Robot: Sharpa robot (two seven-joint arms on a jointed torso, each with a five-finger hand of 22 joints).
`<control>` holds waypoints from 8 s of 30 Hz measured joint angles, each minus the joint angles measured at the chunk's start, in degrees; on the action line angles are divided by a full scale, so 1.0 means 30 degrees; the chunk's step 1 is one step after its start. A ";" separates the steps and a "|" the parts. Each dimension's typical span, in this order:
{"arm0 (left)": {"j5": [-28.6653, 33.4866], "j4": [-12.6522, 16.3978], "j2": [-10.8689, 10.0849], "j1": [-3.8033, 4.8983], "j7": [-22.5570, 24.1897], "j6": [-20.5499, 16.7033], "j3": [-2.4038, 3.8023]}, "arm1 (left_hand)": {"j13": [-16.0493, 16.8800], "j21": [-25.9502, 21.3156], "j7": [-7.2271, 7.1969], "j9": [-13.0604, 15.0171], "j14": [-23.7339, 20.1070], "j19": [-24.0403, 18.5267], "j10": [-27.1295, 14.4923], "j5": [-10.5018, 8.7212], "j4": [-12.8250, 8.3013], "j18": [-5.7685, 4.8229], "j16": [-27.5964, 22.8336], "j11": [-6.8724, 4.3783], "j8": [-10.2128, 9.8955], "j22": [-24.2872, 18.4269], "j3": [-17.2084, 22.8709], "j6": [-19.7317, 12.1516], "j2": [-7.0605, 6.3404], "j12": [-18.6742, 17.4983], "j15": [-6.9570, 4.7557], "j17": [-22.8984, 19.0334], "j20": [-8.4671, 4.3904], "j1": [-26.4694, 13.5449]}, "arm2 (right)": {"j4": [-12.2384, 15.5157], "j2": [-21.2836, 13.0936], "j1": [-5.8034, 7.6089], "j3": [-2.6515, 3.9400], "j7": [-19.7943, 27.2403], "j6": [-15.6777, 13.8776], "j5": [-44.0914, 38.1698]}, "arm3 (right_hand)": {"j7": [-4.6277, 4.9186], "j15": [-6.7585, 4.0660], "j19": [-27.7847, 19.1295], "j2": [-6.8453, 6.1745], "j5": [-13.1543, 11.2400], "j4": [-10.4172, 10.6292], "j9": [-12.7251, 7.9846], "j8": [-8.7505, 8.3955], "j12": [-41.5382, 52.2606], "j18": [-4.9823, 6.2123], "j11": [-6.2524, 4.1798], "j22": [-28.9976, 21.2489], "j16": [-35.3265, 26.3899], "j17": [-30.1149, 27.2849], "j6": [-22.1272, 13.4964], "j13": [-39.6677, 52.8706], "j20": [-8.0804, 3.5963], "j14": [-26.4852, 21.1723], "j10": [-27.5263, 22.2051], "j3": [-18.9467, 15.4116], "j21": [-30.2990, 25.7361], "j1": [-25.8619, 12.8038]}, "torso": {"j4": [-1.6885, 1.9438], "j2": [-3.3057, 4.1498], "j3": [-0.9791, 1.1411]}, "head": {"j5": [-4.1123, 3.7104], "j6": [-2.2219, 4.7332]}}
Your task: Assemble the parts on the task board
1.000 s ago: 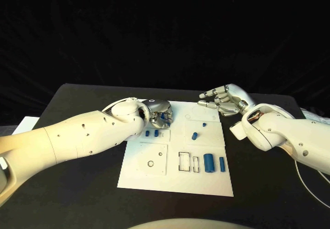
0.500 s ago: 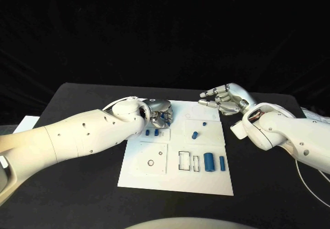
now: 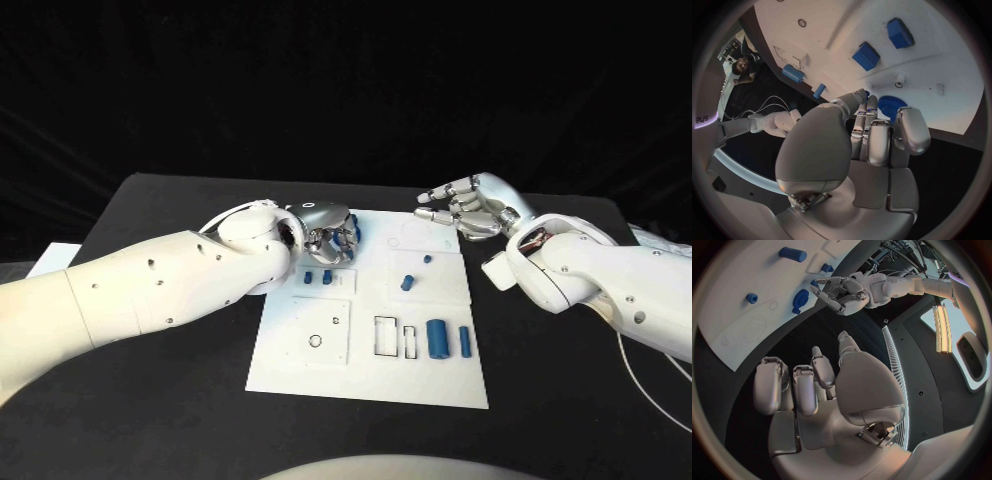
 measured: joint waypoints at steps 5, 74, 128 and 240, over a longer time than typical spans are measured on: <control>0.0747 0.0772 -0.0835 0.0092 -0.0041 -0.0307 0.0244 | 0.0001 0.0083 0.0066 -0.0020 0.0000 0.0000 0.0057 0.0000 0.0000 0.0000 0.0000 0.0021 -0.0001 0.0062 0.0000 0.0066 -0.0137 -0.0110 0.0000 -0.0071 0.0000 -0.0137 | -0.0012 -0.0003 0.0000 0.0000 0.0004 0.0000 0.0001 | 0.0000 0.0000 0.0000 0.0000 0.0000 0.0001 0.0004 0.0000 0.0000 0.0000 0.0000 0.0000 0.0000 0.0000 0.0000 0.0000 0.0000 0.0000 0.0000 -0.0001 0.0000 0.0000 | -0.0002 -0.0002 -0.0002 | 0.0093 0.0029; 0.0928 -0.0252 -0.1020 0.0111 -0.1053 0.1451 0.0086 | 0.0067 0.0113 -0.0009 -0.0075 0.0000 -0.0002 0.0447 -0.0002 -0.0001 0.0003 -0.0002 -0.0036 -0.0075 0.0136 -0.0007 0.0270 -0.0204 -0.0399 0.0001 -0.0166 0.0001 -0.0556 | 0.0027 0.0003 -0.0043 -0.0002 0.0069 0.0005 0.0007 | 0.0000 0.0000 0.0000 -0.0001 -0.0002 -0.0001 -0.0007 0.0000 0.0000 -0.0001 0.0000 0.0001 0.0000 0.0004 0.0000 0.0000 0.0000 0.0000 0.0000 0.0001 0.0000 0.0001 | 0.0042 -0.0002 -0.0016 | 0.0176 -0.0309; 0.9163 0.0674 -0.4111 0.0092 0.1910 -0.0844 0.0156 | -0.0140 -0.5245 0.0887 -0.1768 -0.1046 -0.2225 -0.1065 0.0318 0.0346 0.0681 -0.2661 0.0790 -0.0245 -0.3393 0.0185 -0.2181 -0.0450 -0.1568 0.0641 -0.4942 0.0645 -0.0847 | -0.0476 -0.0212 -0.0044 0.0002 -0.1956 0.1408 -0.5307 | 0.0015 0.0133 -0.0508 0.0285 -0.0027 -0.2385 0.0128 0.0150 -1.8911 0.0297 0.0435 -0.1738 -0.1997 -0.1173 0.1160 -1.6000 0.0038 -0.0005 -0.6081 0.3437 -0.1126 0.4623 | 0.0062 -0.0033 -0.0009 | -0.0026 -0.0022; 2.9093 0.2411 -0.5373 -0.0008 0.8764 -0.3349 0.0008 | 0.0080 -1.1109 0.1121 -0.1843 -0.3311 -0.4573 -0.1444 0.0316 0.0477 0.1480 -0.5774 0.0893 0.0004 -0.7448 -0.0801 -0.1740 0.0078 -0.0032 0.0792 -0.9865 0.0752 -0.1229 | 0.5049 0.1665 -0.1796 0.0431 -0.6573 0.2914 -1.6050 | -0.0367 0.0132 -0.0028 -0.1087 -0.3209 -0.3875 0.0519 0.0218 -2.1626 0.0298 0.0337 -0.1185 -0.2499 -0.2215 0.3713 -2.3320 -0.0038 -0.0001 -0.2927 1.1995 -0.1014 0.3196 | 0.0104 -0.0018 -0.0042 | -0.0115 0.0287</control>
